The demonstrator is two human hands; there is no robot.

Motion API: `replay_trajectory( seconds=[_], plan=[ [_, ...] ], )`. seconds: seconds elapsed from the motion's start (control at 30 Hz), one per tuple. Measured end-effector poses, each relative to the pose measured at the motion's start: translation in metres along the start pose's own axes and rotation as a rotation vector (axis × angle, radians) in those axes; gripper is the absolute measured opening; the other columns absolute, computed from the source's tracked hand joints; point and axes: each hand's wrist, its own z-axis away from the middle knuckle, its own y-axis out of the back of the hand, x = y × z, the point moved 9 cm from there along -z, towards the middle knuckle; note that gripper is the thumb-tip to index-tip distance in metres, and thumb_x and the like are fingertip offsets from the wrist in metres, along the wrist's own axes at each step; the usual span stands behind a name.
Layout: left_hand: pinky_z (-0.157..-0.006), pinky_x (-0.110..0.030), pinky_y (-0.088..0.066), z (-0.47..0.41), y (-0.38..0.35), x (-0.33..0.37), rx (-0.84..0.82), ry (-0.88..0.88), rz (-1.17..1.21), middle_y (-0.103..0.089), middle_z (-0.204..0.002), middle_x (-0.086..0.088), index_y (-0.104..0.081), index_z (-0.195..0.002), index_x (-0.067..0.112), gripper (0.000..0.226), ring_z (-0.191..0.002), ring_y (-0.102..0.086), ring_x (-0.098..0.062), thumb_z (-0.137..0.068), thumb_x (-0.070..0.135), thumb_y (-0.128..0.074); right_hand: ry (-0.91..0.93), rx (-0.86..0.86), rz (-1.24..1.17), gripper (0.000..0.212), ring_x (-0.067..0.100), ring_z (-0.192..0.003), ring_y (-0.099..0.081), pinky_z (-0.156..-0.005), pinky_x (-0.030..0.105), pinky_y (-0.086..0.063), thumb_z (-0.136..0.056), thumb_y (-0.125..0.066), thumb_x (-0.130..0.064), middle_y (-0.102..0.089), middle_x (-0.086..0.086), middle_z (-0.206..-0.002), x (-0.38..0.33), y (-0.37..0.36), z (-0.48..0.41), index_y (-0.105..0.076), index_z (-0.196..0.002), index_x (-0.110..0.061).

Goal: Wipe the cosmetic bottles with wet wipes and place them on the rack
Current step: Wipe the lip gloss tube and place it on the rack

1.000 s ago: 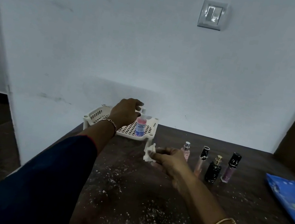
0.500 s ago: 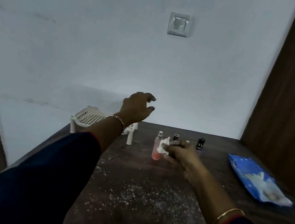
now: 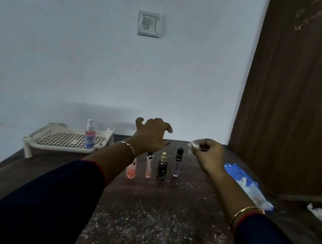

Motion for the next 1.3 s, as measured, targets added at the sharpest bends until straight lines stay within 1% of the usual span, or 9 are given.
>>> replay_trajectory(
  seconds=[0.07, 0.17, 0.4, 0.53, 0.73, 0.8, 0.93, 1.13, 1.3],
  plan=[
    [-0.109, -0.049, -0.009, -0.008, -0.006, -0.001, -0.006, 0.001, -0.005, -0.045, -0.138, 0.004, -0.051, -0.123, 0.037, 0.037, -0.131, -0.04, -0.013, -0.087, 0.035, -0.059, 0.077, -0.015, 0.09, 0.01, 0.006, -0.07, -0.066, -0.067, 0.018, -0.05, -0.081, -0.068, -0.007, -0.07, -0.004, -0.073, -0.009, -0.004, -0.013, -0.069, -0.074, -0.014],
    [-0.11, -0.049, -0.008, -0.02, -0.013, -0.001, -0.009, -0.003, -0.009, -0.044, -0.14, 0.004, -0.05, -0.124, 0.036, 0.037, -0.131, -0.039, -0.013, -0.088, 0.028, -0.057, 0.14, -0.05, 0.239, 0.009, 0.008, -0.073, -0.065, -0.067, 0.022, -0.048, -0.081, -0.064, -0.017, -0.072, -0.008, -0.079, -0.008, -0.019, -0.028, -0.072, -0.078, -0.017],
    [-0.108, -0.041, -0.014, -0.037, -0.028, 0.004, -0.132, -0.062, 0.044, -0.049, -0.137, 0.016, -0.045, -0.133, 0.033, 0.044, -0.132, -0.037, -0.007, -0.091, 0.021, -0.052, 0.308, -0.141, 0.485, 0.011, 0.015, -0.079, -0.062, -0.067, 0.024, -0.043, -0.088, -0.059, -0.015, -0.069, -0.002, -0.083, 0.005, -0.05, -0.032, -0.068, -0.083, -0.01],
    [-0.108, -0.041, -0.015, -0.044, -0.04, 0.007, -0.179, -0.064, 0.03, -0.05, -0.135, 0.015, -0.047, -0.132, 0.032, 0.044, -0.13, -0.04, -0.008, -0.089, 0.023, -0.052, 0.385, -0.199, 0.611, 0.007, 0.019, -0.081, -0.063, -0.071, 0.031, -0.05, -0.088, -0.06, -0.018, -0.069, 0.002, -0.087, 0.012, -0.061, -0.03, -0.066, -0.088, -0.015],
    [-0.108, -0.045, -0.011, -0.044, -0.053, 0.013, -0.209, -0.082, -0.042, -0.058, -0.124, 0.008, -0.053, -0.128, 0.03, 0.04, -0.124, -0.047, -0.014, -0.088, 0.026, -0.052, 0.428, -0.247, 0.65, 0.003, 0.02, -0.08, -0.061, -0.066, 0.028, -0.043, -0.085, -0.061, -0.014, -0.069, 0.003, -0.084, 0.006, -0.064, -0.031, -0.064, -0.083, -0.014],
    [-0.108, -0.045, -0.01, -0.044, -0.057, 0.012, -0.217, -0.074, -0.049, -0.058, -0.124, 0.007, -0.051, -0.129, 0.03, 0.042, -0.124, -0.046, -0.015, -0.088, 0.023, -0.051, 0.444, -0.254, 0.667, 0.003, 0.019, -0.08, -0.06, -0.064, 0.025, -0.037, -0.083, -0.063, -0.012, -0.068, 0.001, -0.083, 0.005, -0.063, -0.03, -0.063, -0.082, -0.015],
    [-0.108, -0.046, -0.009, -0.046, -0.063, 0.009, -0.22, -0.057, -0.025, -0.055, -0.13, 0.01, -0.051, -0.129, 0.028, 0.045, -0.127, -0.044, -0.013, -0.085, 0.018, -0.051, 0.46, -0.264, 0.701, 0.006, 0.02, -0.082, -0.057, -0.065, 0.026, -0.037, -0.082, -0.065, -0.015, -0.065, 0.002, -0.085, 0.005, -0.066, -0.028, -0.059, -0.082, -0.016],
    [-0.104, -0.046, -0.013, -0.046, -0.067, 0.011, -0.228, -0.048, 0.043, -0.059, -0.121, 0.01, -0.055, -0.121, 0.026, 0.04, -0.121, -0.049, -0.013, -0.082, 0.017, -0.053, 0.448, -0.187, 0.689, 0.005, 0.026, -0.08, -0.056, -0.062, 0.028, -0.034, -0.078, -0.058, -0.008, -0.063, 0.006, -0.084, 0.008, -0.07, -0.03, -0.057, -0.079, -0.012],
    [-0.108, -0.047, -0.009, -0.041, -0.05, 0.009, -0.13, -0.049, -0.028, -0.049, -0.137, 0.005, -0.044, -0.134, 0.029, 0.05, -0.131, -0.041, -0.015, -0.085, 0.029, -0.055, 0.348, -0.135, 0.631, 0.009, 0.024, -0.078, -0.06, -0.061, 0.027, -0.038, -0.073, -0.06, -0.006, -0.066, 0.004, -0.079, 0.011, -0.064, -0.031, -0.06, -0.073, -0.015]
  ],
)
